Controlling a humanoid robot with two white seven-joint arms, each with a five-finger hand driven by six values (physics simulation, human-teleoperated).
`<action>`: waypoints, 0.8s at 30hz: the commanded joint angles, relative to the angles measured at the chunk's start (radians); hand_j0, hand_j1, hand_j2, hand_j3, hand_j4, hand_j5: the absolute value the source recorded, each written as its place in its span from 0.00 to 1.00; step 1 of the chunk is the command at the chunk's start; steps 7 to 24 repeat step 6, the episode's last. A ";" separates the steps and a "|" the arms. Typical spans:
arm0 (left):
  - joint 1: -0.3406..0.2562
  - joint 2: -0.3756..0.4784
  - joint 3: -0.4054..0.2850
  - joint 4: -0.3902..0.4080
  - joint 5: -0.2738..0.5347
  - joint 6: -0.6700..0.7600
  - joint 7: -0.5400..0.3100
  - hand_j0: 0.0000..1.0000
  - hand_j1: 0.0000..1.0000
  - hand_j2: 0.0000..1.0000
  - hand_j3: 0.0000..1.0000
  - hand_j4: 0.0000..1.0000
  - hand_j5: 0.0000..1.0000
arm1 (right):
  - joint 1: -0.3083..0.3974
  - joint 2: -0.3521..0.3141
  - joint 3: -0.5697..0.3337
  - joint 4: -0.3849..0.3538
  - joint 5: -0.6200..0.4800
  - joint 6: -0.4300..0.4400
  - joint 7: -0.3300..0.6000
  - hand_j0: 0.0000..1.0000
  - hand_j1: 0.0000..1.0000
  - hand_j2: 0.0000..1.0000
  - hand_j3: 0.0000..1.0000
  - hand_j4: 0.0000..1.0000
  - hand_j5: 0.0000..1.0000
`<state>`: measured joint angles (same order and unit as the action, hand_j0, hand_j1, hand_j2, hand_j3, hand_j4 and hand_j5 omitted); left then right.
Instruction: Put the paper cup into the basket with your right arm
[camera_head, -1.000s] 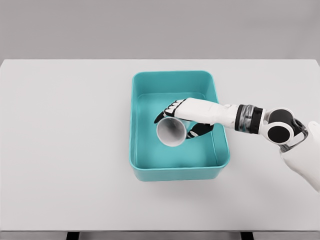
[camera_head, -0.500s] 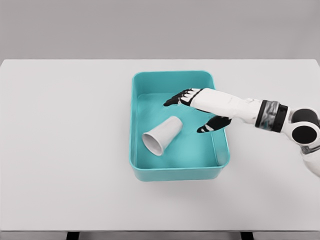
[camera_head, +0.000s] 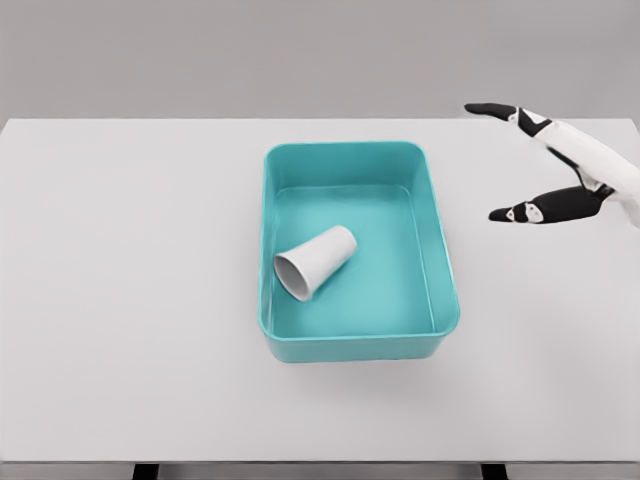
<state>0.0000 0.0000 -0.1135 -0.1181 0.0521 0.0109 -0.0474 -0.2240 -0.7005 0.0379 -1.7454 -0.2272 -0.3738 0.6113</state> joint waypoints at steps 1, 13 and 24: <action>0.000 0.000 0.000 0.000 0.000 0.000 0.000 1.00 1.00 1.00 1.00 1.00 1.00 | 0.005 0.001 -0.010 0.003 -0.012 0.003 0.000 1.00 1.00 1.00 1.00 1.00 1.00; 0.000 0.000 -0.003 -0.002 0.000 -0.003 0.000 1.00 1.00 1.00 1.00 1.00 1.00 | 0.011 0.015 -0.010 0.020 -0.011 0.003 0.000 1.00 1.00 1.00 1.00 1.00 1.00; 0.000 0.000 -0.003 -0.002 0.000 -0.003 0.000 1.00 1.00 1.00 1.00 1.00 1.00 | 0.011 0.015 -0.010 0.020 -0.011 0.003 0.000 1.00 1.00 1.00 1.00 1.00 1.00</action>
